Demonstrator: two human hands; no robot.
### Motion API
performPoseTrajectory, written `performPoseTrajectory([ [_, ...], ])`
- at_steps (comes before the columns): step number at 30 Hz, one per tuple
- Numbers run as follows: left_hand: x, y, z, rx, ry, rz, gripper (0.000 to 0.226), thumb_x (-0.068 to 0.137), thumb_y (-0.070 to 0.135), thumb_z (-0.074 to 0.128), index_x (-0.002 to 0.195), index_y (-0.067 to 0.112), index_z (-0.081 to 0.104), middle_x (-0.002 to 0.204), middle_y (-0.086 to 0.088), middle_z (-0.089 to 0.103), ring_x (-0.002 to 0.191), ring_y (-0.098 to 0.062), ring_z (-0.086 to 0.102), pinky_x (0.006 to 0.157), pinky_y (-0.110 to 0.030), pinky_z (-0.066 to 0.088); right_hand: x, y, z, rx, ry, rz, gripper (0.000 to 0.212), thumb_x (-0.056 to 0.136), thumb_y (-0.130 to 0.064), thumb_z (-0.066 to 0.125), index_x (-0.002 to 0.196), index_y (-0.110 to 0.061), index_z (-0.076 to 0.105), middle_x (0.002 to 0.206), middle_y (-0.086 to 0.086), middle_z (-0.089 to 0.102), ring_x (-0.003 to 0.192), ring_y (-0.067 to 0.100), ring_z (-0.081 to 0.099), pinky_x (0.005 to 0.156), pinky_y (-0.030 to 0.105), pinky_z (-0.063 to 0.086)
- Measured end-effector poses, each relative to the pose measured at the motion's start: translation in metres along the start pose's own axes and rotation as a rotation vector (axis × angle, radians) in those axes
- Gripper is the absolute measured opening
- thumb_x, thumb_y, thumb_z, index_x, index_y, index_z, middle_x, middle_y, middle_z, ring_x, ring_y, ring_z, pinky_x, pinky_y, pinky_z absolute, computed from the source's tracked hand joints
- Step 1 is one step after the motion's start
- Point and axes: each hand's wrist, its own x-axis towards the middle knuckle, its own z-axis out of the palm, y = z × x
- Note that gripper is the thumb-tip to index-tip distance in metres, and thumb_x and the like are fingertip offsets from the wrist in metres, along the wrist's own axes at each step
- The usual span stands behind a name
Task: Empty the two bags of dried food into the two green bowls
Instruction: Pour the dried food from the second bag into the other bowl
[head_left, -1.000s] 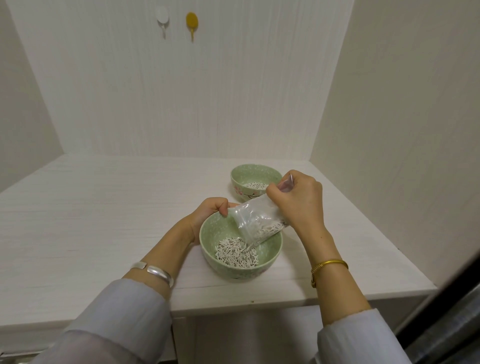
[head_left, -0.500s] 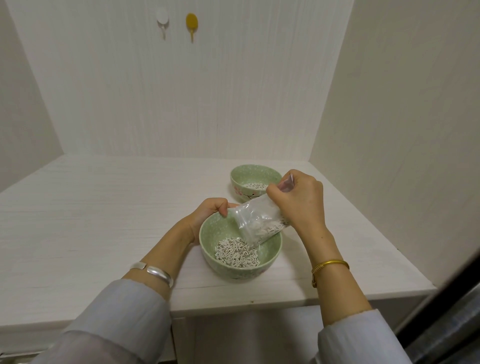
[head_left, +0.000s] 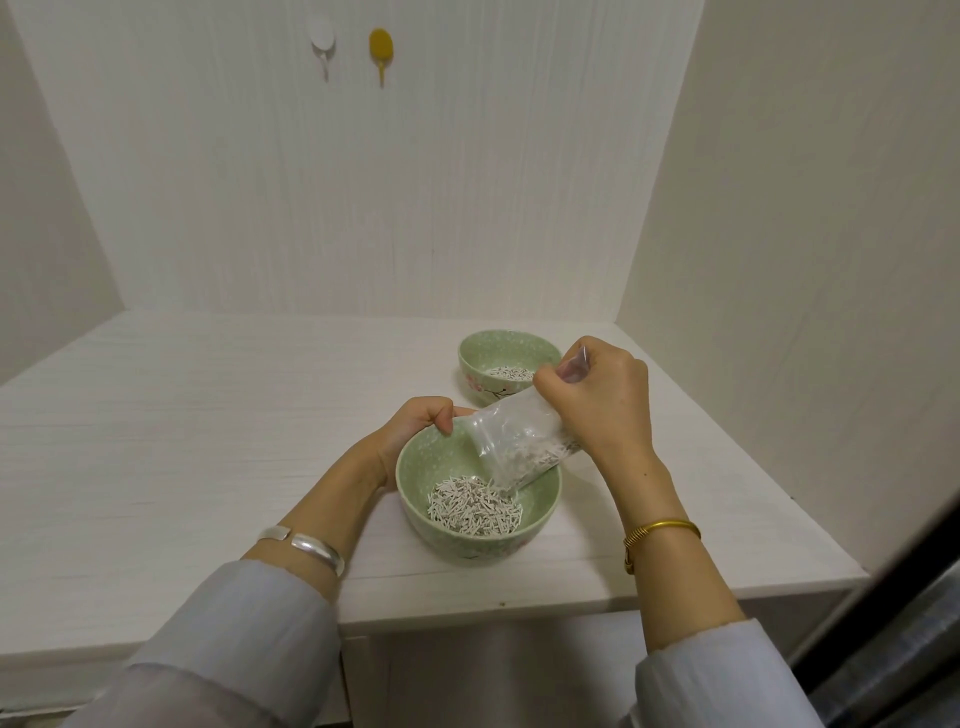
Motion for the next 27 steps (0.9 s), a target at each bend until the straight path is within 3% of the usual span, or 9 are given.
performPoseTrajectory([
  [27, 0.0018, -0.001, -0.0012, -0.023, 0.003, 0.01, 0.04, 0.052, 0.011, 0.035, 0.062, 0.007, 0.074, 0.056, -0.008, 0.066, 0.048, -0.019, 0.062, 0.048, -0.019, 0.05, 0.0002, -0.004, -0.0023, -0.049, -0.001, -0.018, 0.012, 0.073, -0.019, 0.061, 0.068, -0.008, 0.061, 0.065, -0.002, 0.058, 0.073, 0.024, 0.06, 0.064, 0.034, 0.049],
])
